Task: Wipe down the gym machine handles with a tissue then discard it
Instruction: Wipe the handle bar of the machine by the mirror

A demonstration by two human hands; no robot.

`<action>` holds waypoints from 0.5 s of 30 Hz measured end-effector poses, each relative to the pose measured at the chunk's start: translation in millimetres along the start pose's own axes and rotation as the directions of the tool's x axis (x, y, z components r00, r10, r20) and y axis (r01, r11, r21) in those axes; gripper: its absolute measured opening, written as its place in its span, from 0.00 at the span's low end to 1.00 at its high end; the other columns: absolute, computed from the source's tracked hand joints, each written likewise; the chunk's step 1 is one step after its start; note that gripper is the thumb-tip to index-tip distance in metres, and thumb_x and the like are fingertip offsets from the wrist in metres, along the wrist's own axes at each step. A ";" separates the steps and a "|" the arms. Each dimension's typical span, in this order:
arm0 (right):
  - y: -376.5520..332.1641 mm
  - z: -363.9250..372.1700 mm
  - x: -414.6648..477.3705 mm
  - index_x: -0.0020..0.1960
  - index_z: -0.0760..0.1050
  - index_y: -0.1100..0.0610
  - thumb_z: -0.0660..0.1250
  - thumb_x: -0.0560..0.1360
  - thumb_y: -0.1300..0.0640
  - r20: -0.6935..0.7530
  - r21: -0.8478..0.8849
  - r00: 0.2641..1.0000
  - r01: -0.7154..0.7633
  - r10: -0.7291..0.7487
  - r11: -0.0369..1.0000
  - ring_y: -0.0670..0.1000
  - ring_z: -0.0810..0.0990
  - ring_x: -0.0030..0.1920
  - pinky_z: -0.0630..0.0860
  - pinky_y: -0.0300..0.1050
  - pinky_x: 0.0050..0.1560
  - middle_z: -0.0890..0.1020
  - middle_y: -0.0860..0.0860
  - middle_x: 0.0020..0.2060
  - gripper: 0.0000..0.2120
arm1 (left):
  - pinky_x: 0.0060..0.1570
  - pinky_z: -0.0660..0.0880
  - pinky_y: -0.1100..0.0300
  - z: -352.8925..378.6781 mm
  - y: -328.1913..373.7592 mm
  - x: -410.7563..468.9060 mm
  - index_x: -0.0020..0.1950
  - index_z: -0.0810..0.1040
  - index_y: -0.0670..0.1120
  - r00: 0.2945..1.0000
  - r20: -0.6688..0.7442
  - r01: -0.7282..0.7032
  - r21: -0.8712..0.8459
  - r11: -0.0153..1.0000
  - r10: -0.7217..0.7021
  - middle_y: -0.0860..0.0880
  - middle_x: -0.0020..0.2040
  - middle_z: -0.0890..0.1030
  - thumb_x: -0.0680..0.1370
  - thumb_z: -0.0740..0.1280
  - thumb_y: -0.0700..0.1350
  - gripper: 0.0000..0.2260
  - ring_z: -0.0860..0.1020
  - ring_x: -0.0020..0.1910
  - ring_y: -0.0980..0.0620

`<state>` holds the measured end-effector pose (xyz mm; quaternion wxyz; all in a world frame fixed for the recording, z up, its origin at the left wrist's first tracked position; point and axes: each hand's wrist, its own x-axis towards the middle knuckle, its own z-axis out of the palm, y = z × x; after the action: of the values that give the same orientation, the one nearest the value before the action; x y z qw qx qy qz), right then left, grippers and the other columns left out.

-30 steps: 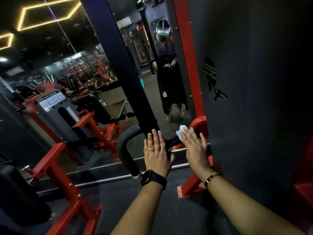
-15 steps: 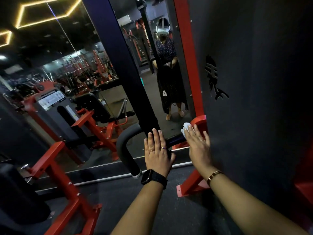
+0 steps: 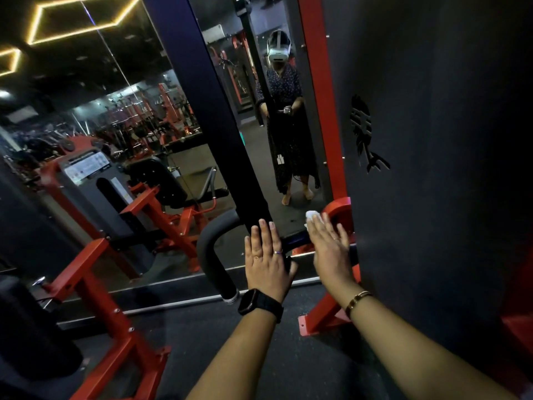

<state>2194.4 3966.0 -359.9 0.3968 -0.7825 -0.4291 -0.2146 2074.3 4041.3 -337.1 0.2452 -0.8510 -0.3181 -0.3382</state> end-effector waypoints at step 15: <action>16.3 -6.6 9.2 0.69 0.71 0.60 0.59 0.67 0.77 0.036 0.100 0.997 -0.064 0.061 0.993 0.57 0.70 0.70 0.63 0.50 0.69 0.72 0.55 0.69 0.32 | 0.76 0.38 0.50 -5.9 0.6 1.7 0.78 0.38 0.39 1.000 0.023 0.008 -0.023 1.000 -0.007 0.41 0.78 0.37 0.57 0.78 0.58 0.65 0.38 0.78 0.43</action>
<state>2213.1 3960.2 -356.9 0.4355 -0.7779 -0.4211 -0.1671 2073.3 4037.8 -332.1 0.2305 -0.8565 -0.3202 -0.3328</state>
